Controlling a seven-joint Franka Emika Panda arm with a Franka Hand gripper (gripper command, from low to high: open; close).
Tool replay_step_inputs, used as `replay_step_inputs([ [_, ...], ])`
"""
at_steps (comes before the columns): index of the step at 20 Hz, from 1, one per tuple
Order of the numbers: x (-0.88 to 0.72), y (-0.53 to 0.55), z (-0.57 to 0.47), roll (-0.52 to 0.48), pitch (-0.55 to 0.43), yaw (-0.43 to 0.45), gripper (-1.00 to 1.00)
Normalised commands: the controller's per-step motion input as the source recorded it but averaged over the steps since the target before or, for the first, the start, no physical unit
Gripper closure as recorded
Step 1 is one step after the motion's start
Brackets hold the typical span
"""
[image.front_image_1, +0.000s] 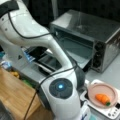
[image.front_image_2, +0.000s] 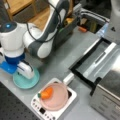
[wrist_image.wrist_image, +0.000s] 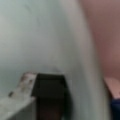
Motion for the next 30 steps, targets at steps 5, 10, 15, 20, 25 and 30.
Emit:
replay_step_inputs([
  [5, 0.03, 0.04, 0.38, 0.041, 0.168, -0.033, 1.0],
  [10, 0.02, 0.17, 0.4, 0.047, 0.165, -0.085, 1.0],
  [15, 0.08, 0.19, 0.21, 0.028, 0.112, -0.118, 1.0],
  [20, 0.08, 0.09, 0.12, 0.017, 0.145, -0.129, 1.0],
  [25, 0.07, 0.04, 0.29, 0.026, 0.162, -0.098, 1.0],
  [30, 0.12, 0.02, 0.3, 0.049, 0.156, -0.088, 1.0],
])
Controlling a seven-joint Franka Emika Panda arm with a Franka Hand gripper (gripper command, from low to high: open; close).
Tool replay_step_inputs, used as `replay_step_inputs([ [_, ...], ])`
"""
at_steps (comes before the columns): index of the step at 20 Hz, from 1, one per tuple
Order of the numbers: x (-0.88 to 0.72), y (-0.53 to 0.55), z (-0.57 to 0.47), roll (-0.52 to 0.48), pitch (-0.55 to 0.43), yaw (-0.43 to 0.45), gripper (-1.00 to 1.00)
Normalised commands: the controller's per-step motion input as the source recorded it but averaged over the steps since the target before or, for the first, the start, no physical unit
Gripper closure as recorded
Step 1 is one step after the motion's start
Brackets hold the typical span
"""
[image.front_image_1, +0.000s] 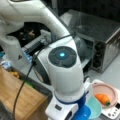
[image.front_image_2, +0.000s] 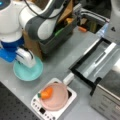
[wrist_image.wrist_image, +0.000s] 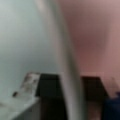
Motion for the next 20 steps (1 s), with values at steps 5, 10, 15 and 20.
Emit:
replay_step_inputs([
  [5, 0.16, 0.06, 0.16, 0.071, 0.169, -0.126, 1.0],
  [10, 0.12, 0.19, 0.18, 0.042, 0.16, -0.145, 1.0],
  [15, 0.04, 0.27, 0.21, -0.036, 0.19, -0.059, 1.0],
  [20, 0.0, 0.27, 0.12, -0.023, 0.149, -0.06, 1.0],
])
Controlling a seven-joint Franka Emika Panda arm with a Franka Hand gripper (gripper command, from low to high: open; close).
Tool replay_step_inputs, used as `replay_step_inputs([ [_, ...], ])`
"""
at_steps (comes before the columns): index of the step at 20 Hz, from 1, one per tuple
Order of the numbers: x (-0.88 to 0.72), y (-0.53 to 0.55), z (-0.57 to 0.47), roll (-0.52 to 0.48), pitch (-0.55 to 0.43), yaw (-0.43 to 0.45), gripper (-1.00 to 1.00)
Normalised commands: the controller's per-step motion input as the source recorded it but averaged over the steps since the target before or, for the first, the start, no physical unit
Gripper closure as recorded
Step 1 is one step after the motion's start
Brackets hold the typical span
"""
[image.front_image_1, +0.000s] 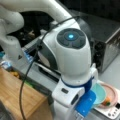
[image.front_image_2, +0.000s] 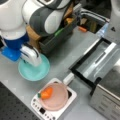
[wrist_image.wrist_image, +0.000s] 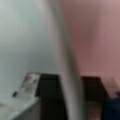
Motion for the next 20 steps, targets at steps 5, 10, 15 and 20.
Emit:
replay_step_inputs([
  [5, -0.1, 0.25, 0.07, 0.047, 0.119, -0.062, 1.0],
  [10, -0.22, 0.22, 0.06, 0.126, 0.05, -0.095, 1.0],
  [15, -0.33, 0.23, 0.04, 0.138, -0.015, -0.148, 1.0],
  [20, -0.4, 0.21, -0.04, 0.142, -0.104, -0.145, 1.0],
])
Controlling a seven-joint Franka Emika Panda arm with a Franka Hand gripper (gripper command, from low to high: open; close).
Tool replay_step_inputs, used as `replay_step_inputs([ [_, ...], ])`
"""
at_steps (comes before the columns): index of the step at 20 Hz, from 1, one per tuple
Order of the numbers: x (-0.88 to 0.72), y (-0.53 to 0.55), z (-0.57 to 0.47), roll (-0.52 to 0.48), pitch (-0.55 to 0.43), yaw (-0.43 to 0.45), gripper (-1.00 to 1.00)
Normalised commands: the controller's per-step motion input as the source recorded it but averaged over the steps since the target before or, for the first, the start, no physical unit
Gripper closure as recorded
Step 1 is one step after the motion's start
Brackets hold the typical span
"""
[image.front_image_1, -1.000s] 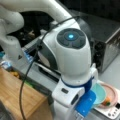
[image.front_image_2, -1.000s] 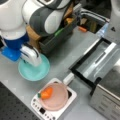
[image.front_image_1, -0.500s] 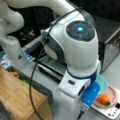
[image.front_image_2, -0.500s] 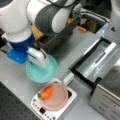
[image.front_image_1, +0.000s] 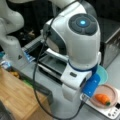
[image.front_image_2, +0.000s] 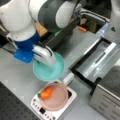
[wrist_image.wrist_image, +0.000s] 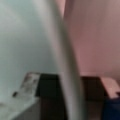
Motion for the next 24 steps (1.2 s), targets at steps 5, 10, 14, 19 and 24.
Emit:
replay_step_inputs([
  [5, -0.45, 0.21, -0.13, 0.135, -0.172, -0.131, 1.0],
  [10, -0.44, 0.23, -0.12, 0.075, -0.207, -0.128, 1.0],
  [14, -0.42, 0.21, -0.1, 0.031, -0.24, -0.127, 1.0],
  [19, -0.45, 0.18, -0.1, 0.022, -0.271, -0.139, 1.0],
  [24, -0.5, 0.16, -0.09, 0.034, -0.282, -0.149, 1.0],
])
